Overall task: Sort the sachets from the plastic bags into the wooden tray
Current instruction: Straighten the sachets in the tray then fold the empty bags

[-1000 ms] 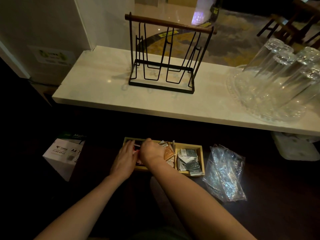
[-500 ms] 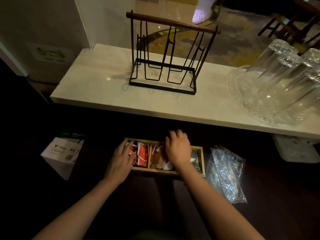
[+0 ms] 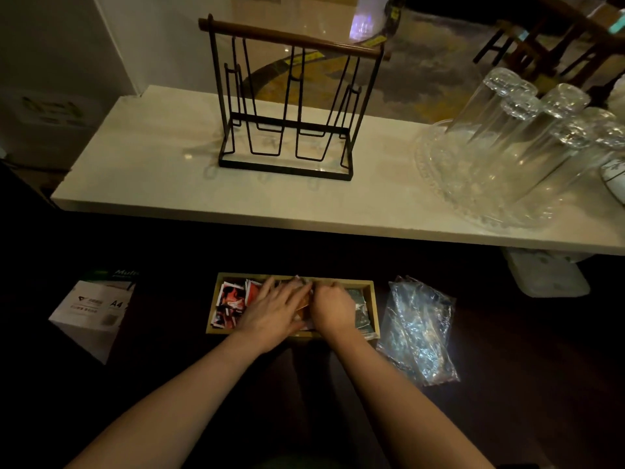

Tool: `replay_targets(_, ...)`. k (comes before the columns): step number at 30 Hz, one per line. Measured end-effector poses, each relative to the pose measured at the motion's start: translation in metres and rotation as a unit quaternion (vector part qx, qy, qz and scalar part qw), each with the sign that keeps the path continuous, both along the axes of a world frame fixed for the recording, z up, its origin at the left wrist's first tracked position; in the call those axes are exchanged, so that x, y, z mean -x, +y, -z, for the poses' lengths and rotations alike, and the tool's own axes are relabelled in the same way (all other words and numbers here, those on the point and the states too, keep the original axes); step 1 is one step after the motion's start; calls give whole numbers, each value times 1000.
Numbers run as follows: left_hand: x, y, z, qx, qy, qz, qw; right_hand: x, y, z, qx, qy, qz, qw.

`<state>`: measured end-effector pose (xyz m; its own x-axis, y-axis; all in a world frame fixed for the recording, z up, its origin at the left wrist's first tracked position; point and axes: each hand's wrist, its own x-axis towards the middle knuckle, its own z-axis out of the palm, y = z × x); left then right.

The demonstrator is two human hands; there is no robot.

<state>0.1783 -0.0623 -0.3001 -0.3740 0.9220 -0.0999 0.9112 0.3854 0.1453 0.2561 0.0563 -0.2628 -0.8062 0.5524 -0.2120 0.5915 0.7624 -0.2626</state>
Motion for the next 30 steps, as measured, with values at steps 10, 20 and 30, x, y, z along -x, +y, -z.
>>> replay_targets(10, 1, 6, -2, 26, 32, -7, 999, -1, 8, -8, -6, 11, -6, 1000)
replay_targets(20, -3, -1, -1, -53, 18, -5, 998, -12, 21, -13, 120, 19, 85, 989)
replay_targets(30, -1, -9, 6, -46, 20, -22, 999, -10, -3, 7, 142, -27, -1, 989)
